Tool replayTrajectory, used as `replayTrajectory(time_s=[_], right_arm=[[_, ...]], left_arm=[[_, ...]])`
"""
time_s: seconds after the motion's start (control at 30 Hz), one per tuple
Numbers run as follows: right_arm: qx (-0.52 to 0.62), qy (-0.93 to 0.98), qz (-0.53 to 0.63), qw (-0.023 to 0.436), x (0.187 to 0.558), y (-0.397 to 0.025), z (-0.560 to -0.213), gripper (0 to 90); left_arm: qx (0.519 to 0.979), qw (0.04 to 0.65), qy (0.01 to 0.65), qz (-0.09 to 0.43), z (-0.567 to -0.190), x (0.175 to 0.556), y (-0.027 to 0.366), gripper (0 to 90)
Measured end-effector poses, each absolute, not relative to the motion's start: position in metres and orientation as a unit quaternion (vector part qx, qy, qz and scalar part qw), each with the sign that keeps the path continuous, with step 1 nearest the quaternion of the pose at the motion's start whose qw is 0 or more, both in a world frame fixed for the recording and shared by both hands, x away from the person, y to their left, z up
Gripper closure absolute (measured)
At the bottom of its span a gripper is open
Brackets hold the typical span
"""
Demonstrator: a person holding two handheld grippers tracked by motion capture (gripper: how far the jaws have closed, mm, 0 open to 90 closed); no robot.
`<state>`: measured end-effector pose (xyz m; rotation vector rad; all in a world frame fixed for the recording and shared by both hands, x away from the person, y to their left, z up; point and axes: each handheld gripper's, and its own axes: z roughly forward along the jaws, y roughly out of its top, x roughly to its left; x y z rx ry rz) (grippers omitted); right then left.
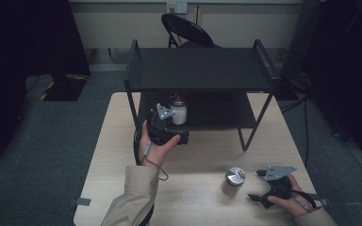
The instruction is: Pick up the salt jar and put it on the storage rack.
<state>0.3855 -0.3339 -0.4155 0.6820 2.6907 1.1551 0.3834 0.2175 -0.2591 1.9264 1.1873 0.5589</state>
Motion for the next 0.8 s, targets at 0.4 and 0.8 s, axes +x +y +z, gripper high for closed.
replayTrajectory(time_s=[0.4,0.8], right_arm=[[0.228,0.892,0.384,0.068,0.385,-0.334,-0.416,0.0],[0.228,0.892,0.384,0.068,0.385,-0.334,-0.416,0.0]], left_arm=[[0.760,0.395,0.470,0.215,-0.271,0.369,0.225,2.5],[0.763,0.389,0.474,0.204,-0.286,0.360,0.231,2.9]])
